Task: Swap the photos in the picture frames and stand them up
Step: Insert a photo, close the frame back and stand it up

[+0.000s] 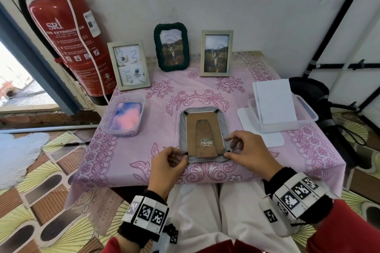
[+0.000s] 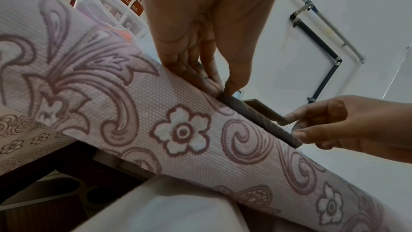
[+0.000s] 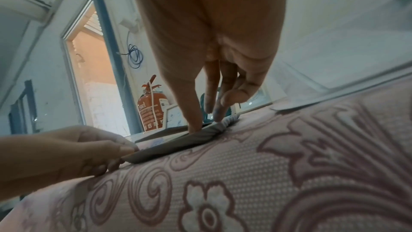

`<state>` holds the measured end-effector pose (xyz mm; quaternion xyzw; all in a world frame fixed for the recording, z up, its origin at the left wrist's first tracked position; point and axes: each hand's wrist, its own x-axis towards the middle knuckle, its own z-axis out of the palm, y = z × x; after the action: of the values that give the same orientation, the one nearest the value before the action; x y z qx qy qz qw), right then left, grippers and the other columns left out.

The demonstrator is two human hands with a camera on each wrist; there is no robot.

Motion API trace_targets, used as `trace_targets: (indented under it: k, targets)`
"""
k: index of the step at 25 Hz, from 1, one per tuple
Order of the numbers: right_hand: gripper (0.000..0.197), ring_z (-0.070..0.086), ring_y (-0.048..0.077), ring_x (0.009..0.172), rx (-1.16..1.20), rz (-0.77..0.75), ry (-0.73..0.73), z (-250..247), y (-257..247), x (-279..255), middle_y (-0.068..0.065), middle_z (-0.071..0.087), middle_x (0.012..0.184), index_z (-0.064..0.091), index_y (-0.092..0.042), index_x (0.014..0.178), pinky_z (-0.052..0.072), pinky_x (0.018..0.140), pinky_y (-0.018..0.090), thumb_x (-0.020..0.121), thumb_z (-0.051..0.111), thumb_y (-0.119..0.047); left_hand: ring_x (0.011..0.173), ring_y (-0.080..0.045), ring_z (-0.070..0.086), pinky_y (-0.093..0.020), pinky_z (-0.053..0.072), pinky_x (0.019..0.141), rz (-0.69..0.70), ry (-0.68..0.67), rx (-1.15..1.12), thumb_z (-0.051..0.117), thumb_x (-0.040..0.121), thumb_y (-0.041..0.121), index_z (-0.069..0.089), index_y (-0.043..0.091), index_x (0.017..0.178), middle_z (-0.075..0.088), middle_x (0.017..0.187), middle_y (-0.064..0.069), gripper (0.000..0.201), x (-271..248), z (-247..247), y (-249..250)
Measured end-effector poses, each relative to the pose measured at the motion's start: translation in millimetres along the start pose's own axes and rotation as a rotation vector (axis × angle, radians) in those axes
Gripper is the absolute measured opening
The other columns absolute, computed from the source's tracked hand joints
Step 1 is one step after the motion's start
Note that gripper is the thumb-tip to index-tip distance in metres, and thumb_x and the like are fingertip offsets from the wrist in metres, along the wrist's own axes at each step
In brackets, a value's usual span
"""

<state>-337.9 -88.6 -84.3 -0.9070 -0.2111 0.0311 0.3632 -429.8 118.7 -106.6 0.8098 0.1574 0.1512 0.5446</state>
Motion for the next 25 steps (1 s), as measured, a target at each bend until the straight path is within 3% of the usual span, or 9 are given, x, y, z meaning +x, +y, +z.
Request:
trace_targets:
  k: [3,7,11,14,18,22,25]
  targets:
    - [0.031,0.049,0.0,0.066,-0.076,-0.068,-0.03,2.5,-2.8,-0.7,-0.008,0.061,0.069,0.066,-0.023,0.094,0.039,0.066,0.018,0.068,0.08,-0.014,0.063,-0.023,0.061,-0.021,0.051,0.06,-0.006,-0.01,0.0,0.071,0.078,0.001,0.067,0.002,0.084,0.068,0.073,-0.02,0.007,0.7,-0.4,-0.4]
    - [0.029,0.057,0.01,0.065,-0.039,-0.034,-0.04,1.3,-4.7,6.7,0.0,0.063,0.074,0.065,-0.017,0.094,0.048,0.067,0.023,0.07,0.078,-0.007,0.063,-0.019,0.06,-0.014,0.049,0.057,-0.002,-0.004,0.031,0.071,0.079,0.005,0.068,0.002,0.085,0.068,0.073,-0.016,0.008,3.6,2.2,1.0]
    - [0.035,0.057,0.01,0.061,0.099,0.063,-0.029,3.3,-3.9,13.0,0.004,0.063,0.074,0.057,-0.017,0.092,0.047,0.06,0.013,0.069,0.076,0.001,0.062,-0.015,0.059,-0.011,0.048,0.057,-0.009,-0.01,0.014,0.07,0.08,0.005,0.068,0.001,0.087,0.067,0.073,-0.016,0.008,6.5,4.7,1.3]
    - [0.035,0.057,0.008,0.061,0.169,0.054,-0.015,6.6,-2.5,10.7,0.007,0.064,0.077,0.056,-0.016,0.092,0.045,0.056,0.006,0.07,0.072,0.007,0.059,-0.009,0.057,-0.008,0.046,0.056,0.001,-0.005,0.022,0.07,0.08,0.005,0.068,0.002,0.087,0.068,0.073,-0.013,0.008,6.1,3.8,0.9]
    - [0.032,0.057,0.003,0.062,0.184,0.021,0.017,6.4,-0.4,7.0,0.005,0.067,0.078,0.06,-0.014,0.09,0.043,0.057,0.003,0.069,0.074,0.006,0.065,-0.018,0.061,-0.017,0.05,0.06,0.007,-0.035,0.0,0.068,0.082,0.006,0.068,0.004,0.089,0.068,0.075,-0.017,0.007,5.7,2.6,-0.8]
    - [0.031,0.056,0.001,0.059,0.086,-0.029,0.045,4.4,1.0,4.4,-0.002,0.066,0.073,0.06,-0.018,0.084,0.04,0.058,0.0,0.066,0.078,-0.001,0.061,-0.008,0.057,-0.01,0.048,0.059,0.019,-0.011,0.026,0.069,0.081,0.006,0.069,0.006,0.089,0.068,0.075,-0.011,0.008,5.0,4.1,-1.2]
    - [0.034,0.056,-0.002,0.059,0.098,-0.047,0.048,6.1,0.2,3.7,0.001,0.065,0.072,0.056,-0.02,0.081,0.042,0.057,0.003,0.067,0.076,0.003,0.057,-0.004,0.056,-0.007,0.046,0.058,0.012,-0.008,0.023,0.07,0.08,0.006,0.07,0.004,0.088,0.069,0.074,-0.011,0.008,6.4,3.9,-1.4]
